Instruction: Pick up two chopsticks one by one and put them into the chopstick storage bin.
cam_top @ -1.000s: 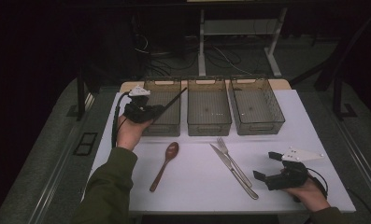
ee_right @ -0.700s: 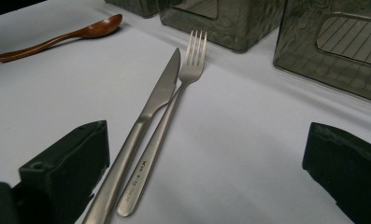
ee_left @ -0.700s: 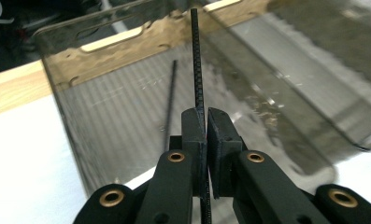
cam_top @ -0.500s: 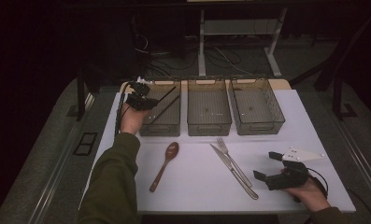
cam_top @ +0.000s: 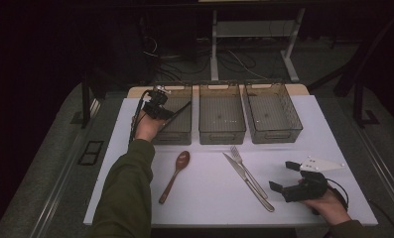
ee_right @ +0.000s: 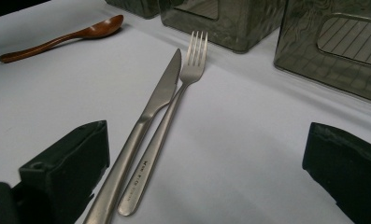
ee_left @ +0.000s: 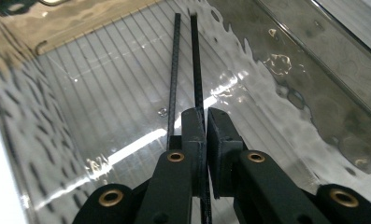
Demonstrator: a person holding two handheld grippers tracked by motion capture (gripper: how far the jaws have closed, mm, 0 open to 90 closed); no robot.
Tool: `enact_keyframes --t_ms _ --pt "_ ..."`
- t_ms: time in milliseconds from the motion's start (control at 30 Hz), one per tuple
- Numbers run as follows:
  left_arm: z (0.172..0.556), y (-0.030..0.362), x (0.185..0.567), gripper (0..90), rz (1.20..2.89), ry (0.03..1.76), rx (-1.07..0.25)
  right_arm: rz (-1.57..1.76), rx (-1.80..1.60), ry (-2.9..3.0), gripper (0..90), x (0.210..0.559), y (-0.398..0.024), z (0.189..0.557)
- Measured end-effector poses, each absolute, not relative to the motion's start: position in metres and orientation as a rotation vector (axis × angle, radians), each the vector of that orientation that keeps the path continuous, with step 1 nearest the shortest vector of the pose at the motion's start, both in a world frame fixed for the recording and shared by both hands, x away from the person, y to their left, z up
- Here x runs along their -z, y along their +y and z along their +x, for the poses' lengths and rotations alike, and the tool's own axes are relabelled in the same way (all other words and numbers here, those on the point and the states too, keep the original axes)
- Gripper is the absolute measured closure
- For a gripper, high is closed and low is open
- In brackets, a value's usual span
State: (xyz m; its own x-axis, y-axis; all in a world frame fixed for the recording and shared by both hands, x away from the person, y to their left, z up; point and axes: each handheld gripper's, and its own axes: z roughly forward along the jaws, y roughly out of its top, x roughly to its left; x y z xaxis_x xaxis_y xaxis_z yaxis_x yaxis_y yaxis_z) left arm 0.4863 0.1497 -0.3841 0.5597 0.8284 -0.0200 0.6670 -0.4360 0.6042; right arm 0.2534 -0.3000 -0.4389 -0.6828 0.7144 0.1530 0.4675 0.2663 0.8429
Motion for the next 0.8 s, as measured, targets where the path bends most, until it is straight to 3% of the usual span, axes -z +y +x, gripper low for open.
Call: enact_keyframes --t_ms 200,800 --pt "0.485 0.147 0.383 80.8 2.237 1.158 -0.379 1.093 -1.375 2.281 0.2 0.439 -0.300 0.253" --pt "0.448 0.143 0.349 53.5 2.098 0.967 -0.348 1.094 -1.372 2.280 0.2 0.439 -0.300 0.253"
